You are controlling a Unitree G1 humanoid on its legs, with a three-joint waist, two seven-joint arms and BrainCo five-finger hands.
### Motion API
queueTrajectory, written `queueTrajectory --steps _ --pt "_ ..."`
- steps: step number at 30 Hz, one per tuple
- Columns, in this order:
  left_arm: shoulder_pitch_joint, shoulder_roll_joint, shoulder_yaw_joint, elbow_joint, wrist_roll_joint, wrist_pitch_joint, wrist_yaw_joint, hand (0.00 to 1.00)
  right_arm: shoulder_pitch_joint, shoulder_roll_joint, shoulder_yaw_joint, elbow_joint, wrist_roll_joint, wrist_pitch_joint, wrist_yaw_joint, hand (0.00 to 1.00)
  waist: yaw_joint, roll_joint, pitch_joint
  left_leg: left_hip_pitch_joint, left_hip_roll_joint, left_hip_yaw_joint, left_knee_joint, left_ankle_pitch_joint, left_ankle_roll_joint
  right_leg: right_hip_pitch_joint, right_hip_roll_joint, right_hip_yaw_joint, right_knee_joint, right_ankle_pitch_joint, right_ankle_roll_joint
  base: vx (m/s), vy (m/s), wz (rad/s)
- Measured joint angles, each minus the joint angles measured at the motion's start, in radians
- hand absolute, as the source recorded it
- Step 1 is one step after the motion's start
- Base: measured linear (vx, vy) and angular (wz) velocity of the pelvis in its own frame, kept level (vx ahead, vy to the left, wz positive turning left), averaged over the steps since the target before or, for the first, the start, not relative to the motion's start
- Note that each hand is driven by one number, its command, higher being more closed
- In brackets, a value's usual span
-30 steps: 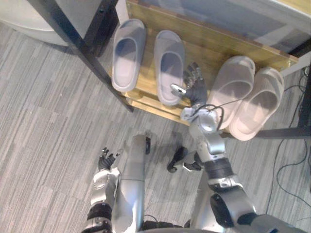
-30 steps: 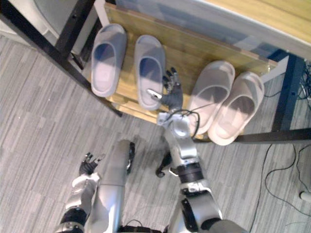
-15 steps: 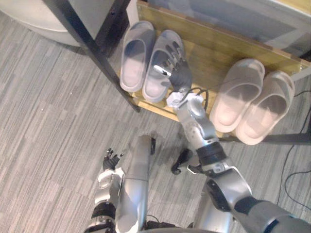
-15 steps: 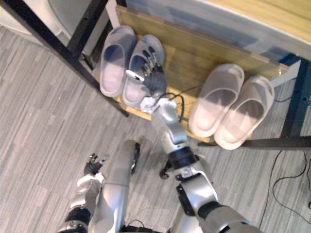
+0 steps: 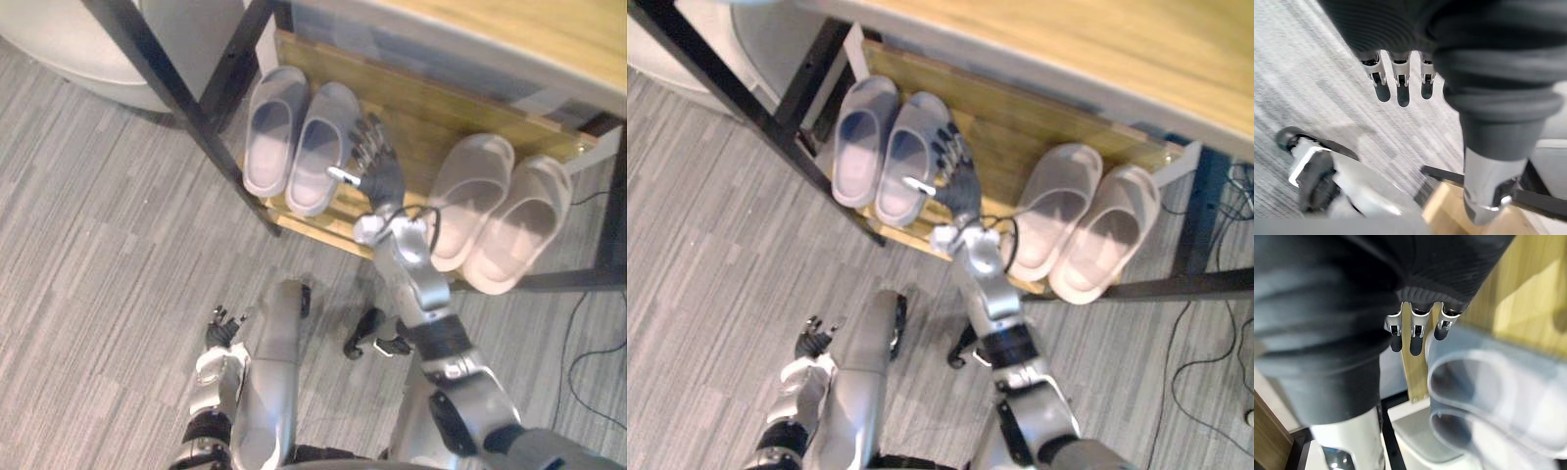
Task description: Organize the slippers on the shoe rack
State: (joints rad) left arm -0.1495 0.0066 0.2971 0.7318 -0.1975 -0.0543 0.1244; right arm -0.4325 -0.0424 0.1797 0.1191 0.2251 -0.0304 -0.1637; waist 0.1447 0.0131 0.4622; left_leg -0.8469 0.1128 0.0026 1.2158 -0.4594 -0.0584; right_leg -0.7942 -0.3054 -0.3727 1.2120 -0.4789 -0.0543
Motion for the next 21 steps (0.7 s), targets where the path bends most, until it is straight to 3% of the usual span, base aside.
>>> queueTrajectory --steps 6,12,15,21 --pt "0.05 0.05 -0.119 0.059 0.011 -0.008 -0.031 0.0 0.247 -0.029 0.028 -0.022 -0.185 -0.007 0.052 0.0 -0.042 -0.027 -0.017 0.266 -0.002 0.037 -0.331 0.104 -0.002 0.244 0.05 -0.036 -0.319 0.121 -0.008 0.1 0.018 -0.07" --pt "0.128 0.108 -0.244 0.129 0.055 -0.007 -0.07 0.0 0.487 -0.04 0.022 0.103 -0.31 -0.009 0.106 0.0 -0.093 -0.094 -0.155 0.511 -0.011 0.079 -0.645 0.198 -0.014 0.451 0.115 -0.037 -0.608 0.226 0.001 0.18 0.01 -0.11" --pt "0.155 0.097 -0.269 0.144 0.082 -0.006 -0.074 0.0 0.552 -0.046 0.009 0.212 -0.38 -0.008 0.125 0.0 -0.104 -0.088 -0.208 0.61 -0.018 0.103 -0.77 0.235 -0.015 0.527 0.139 -0.025 -0.722 0.266 0.017 0.15 0.041 -0.17" --pt "0.218 0.064 -0.298 0.146 0.132 -0.006 -0.087 0.0 0.617 -0.036 -0.04 0.469 -0.463 0.004 0.135 0.0 -0.111 -0.043 -0.302 0.809 -0.034 0.15 -1.021 0.318 -0.009 0.687 0.187 0.0 -0.95 0.359 0.042 0.15 0.059 -0.17"
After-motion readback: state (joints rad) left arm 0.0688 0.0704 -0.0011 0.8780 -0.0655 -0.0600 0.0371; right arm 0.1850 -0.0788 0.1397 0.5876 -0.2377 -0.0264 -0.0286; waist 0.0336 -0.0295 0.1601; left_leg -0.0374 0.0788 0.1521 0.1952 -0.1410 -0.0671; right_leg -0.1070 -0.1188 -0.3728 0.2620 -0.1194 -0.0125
